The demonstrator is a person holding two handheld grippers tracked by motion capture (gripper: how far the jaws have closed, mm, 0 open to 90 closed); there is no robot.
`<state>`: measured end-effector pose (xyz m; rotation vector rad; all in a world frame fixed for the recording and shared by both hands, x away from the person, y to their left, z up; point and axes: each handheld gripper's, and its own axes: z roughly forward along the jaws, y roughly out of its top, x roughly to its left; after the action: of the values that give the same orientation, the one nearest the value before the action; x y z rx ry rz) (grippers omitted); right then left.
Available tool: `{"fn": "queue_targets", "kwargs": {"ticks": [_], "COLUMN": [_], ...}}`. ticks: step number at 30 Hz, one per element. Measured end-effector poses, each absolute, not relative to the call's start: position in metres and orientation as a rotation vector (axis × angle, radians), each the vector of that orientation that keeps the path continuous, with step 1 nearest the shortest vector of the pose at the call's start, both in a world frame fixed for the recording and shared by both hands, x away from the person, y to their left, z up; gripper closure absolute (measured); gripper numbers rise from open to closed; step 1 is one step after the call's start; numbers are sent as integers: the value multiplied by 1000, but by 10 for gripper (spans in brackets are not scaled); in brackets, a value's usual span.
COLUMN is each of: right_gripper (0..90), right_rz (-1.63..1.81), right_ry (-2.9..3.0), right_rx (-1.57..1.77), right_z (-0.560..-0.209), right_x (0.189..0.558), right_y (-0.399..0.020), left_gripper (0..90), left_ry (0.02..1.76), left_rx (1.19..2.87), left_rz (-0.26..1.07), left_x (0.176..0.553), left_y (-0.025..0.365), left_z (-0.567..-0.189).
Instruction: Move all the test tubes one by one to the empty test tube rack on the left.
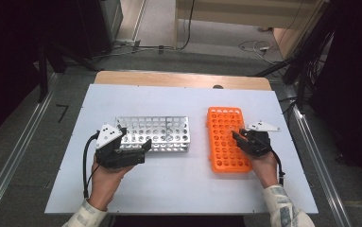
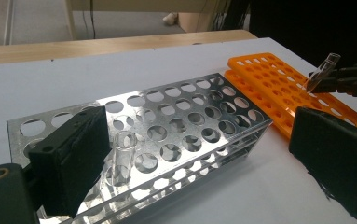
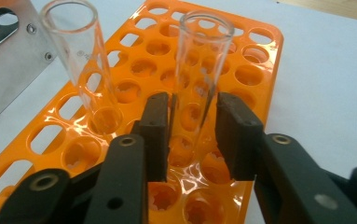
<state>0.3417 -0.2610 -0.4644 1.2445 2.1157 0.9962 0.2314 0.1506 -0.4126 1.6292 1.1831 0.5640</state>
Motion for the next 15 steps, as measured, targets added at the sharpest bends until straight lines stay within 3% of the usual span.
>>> {"fn": "queue_targets", "kwargs": {"ticks": [15], "right_gripper": [728], "right_rz": [1089], "right_ry": [2059], "right_rx": [1226], "right_z": [-447], "right_x": [333], "right_y": [-260], "left_gripper": [52], "left_ry": [1187], "left_rx": [1626], "left_rz": [561], "left_x": [231], "left_y": [151], "left_z": [-413]}}
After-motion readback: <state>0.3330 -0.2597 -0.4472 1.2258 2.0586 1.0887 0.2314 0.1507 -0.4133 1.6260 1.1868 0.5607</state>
